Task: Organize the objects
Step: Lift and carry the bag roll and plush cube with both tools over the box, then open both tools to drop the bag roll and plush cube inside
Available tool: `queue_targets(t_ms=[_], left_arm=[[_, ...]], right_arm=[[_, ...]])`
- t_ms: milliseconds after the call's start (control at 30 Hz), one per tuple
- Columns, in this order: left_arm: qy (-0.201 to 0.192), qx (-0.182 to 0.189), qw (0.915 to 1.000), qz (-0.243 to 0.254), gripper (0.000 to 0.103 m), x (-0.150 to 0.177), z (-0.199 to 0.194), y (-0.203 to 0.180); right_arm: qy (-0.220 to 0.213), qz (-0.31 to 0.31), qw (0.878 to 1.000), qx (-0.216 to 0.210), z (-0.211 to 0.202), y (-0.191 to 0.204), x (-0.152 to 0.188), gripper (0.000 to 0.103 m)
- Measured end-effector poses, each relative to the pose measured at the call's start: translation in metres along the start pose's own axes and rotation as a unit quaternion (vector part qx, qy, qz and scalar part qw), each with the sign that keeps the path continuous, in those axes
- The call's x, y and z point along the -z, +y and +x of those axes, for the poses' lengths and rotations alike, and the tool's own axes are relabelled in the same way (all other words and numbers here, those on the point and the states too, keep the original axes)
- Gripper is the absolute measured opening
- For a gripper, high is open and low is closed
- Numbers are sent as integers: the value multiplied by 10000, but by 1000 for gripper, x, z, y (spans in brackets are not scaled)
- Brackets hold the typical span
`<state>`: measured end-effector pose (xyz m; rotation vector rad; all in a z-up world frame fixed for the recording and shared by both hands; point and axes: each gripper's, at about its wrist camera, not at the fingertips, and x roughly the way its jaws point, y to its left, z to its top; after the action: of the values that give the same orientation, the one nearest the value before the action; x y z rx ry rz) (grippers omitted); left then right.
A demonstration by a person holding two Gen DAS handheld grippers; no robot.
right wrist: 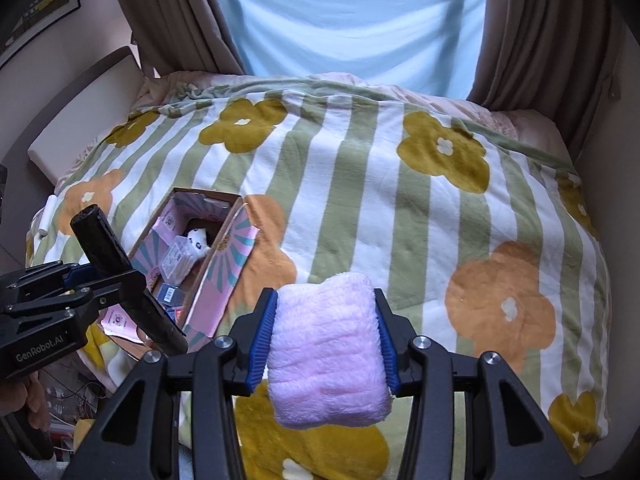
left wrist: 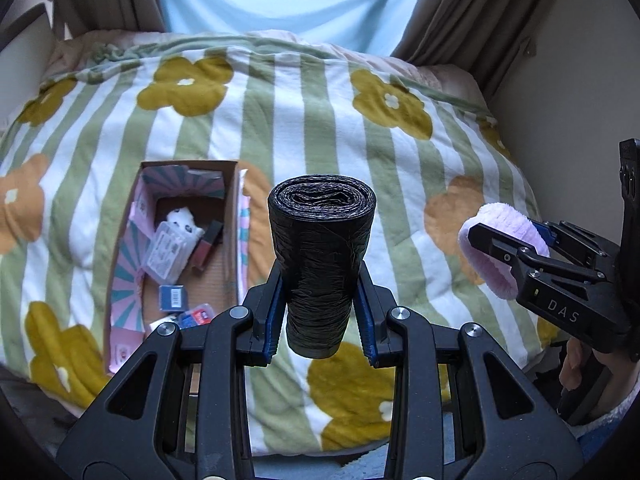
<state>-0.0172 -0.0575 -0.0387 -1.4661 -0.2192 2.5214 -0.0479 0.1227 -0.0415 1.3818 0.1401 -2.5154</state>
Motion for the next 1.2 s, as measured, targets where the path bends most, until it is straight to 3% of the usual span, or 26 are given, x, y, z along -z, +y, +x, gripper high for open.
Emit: queue_targets(t_ms=[333, 600, 967, 1100, 1133, 1167, 1200], left_arm=[[145, -302, 9989, -318, 29, 11, -13, 91], [505, -259, 9976, -395, 29, 19, 19, 150], [826, 32, 9963, -239, 29, 10, 64, 183], [804, -17, 9966, -203, 29, 4, 74, 187], [812, -95, 9966, -129, 31, 2, 77, 187], [824, -142, 9965, -30, 44, 1, 81, 185], [836, -120, 9964, 67, 60, 0, 83, 183]], right_arm=[[74, -451, 9980, -444, 33, 92, -37, 42], [345, -619, 9963, -495, 94, 142, -65, 42], [621, -676, 9946, -488, 169, 176, -88, 42], [736, -600, 9927, -744, 192, 179, -97, 42], [790, -570, 9917, -837, 200, 180, -99, 44], [843, -528, 9909, -905, 208, 180, -101, 46], [917, -484, 9902, -940, 216, 180, -103, 56]])
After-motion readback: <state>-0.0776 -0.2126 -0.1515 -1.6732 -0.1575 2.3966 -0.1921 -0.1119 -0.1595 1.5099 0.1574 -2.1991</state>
